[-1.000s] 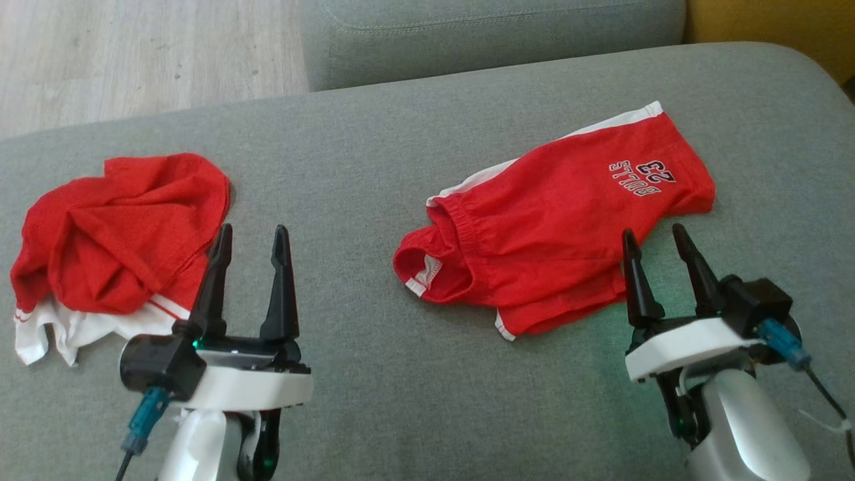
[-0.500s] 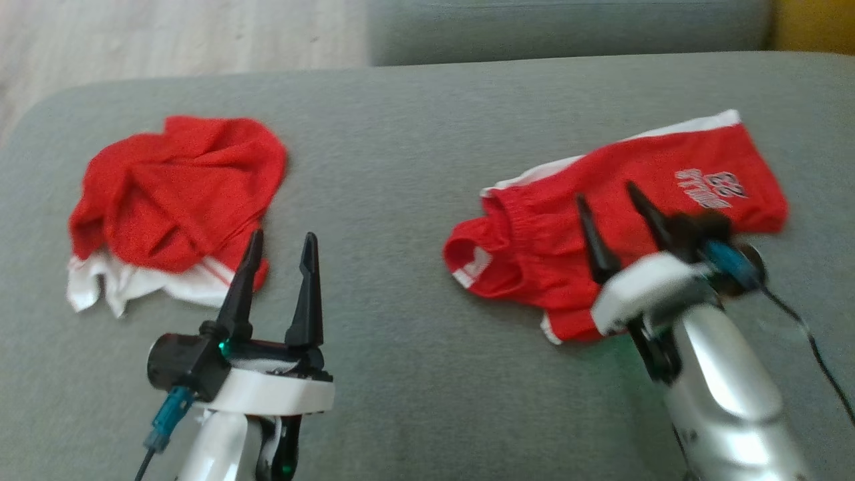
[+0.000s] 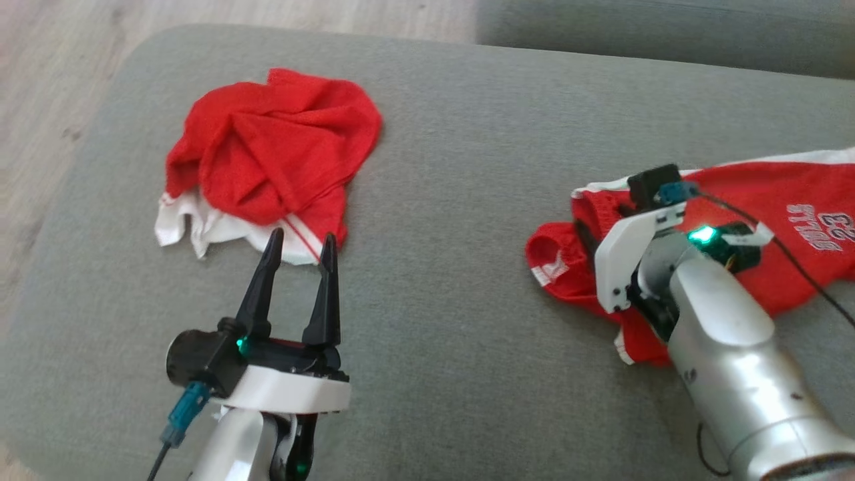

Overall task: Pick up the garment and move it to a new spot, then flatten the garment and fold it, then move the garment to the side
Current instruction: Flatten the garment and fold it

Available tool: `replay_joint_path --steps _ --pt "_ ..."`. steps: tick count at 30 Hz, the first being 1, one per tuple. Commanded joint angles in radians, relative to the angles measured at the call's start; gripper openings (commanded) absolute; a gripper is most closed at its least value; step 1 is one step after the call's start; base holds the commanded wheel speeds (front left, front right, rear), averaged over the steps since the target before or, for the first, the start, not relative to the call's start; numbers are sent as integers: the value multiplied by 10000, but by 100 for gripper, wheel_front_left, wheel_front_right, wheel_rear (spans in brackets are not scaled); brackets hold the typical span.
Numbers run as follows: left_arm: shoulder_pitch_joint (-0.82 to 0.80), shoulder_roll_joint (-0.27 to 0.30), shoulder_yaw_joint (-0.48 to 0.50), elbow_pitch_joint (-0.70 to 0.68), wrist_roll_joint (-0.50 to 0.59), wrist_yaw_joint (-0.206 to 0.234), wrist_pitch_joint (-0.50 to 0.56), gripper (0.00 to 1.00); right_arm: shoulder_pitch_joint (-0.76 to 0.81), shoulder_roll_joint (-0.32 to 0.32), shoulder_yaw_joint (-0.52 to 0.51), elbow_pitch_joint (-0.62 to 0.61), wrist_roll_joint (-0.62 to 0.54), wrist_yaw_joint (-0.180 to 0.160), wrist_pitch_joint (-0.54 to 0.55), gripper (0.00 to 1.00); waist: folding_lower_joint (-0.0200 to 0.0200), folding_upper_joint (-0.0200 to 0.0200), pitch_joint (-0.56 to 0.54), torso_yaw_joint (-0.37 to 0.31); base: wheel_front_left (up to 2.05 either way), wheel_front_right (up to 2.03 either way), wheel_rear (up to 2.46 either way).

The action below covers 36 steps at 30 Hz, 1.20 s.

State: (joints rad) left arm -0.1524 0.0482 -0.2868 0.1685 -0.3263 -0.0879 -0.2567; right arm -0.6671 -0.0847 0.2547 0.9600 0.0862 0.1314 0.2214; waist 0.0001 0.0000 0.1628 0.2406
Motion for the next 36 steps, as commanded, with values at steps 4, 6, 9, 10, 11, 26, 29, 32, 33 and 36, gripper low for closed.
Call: replay_joint_path --steps 4,6,9,10,11,26,29,32,33,36 --pt "-345 20 261 -295 -63 82 -51 100 -717 115 -289 412 -204 -7 -170 0 -1 0 112 240 0 0 0" --pt "-337 20 257 -311 -79 103 -51 100 -899 142 -529 538 -274 -7 -492 0 -1 0 135 253 0 0 0" --pt "-332 20 250 -330 -112 138 -51 100 -1200 185 -863 523 -446 -7 -1166 0 -1 0 181 214 0 0 0" --pt "-336 20 235 -334 -123 147 -51 100 -1305 197 -974 498 -510 -7 -1388 0 -1 0 194 201 0 0 0" --pt "-340 20 216 -338 -133 154 -51 100 -1415 209 -1091 476 -566 -7 -1590 0 -1 0 208 190 0 0 0" --pt "-931 20 -479 -350 -408 104 -51 100 -4336 -542 -1373 1307 -2352 -7 -2039 0 -1 0 1173 1062 0 0 0" --pt "-1019 20 -565 -349 -461 129 -51 100 -4691 -759 -1283 1518 -2661 -7 -2174 12 -1 0 1348 1220 0 0 0" --pt "-1136 20 -595 -396 -562 199 -51 100 -5121 -1003 -1217 1842 -3030 -7 -2353 100 -1 0 1546 1306 0 0 0" --pt "-1161 20 -587 -415 -580 229 -51 100 -5233 -1031 -1205 1941 -3113 -7 -2399 100 -1 0 1586 1287 0 0 0" --pt "-1228 20 -503 -452 -630 289 -51 100 -5383 -973 -1337 2250 -2980 -7 -2951 100 -1 0 1527 1028 0 0 0"
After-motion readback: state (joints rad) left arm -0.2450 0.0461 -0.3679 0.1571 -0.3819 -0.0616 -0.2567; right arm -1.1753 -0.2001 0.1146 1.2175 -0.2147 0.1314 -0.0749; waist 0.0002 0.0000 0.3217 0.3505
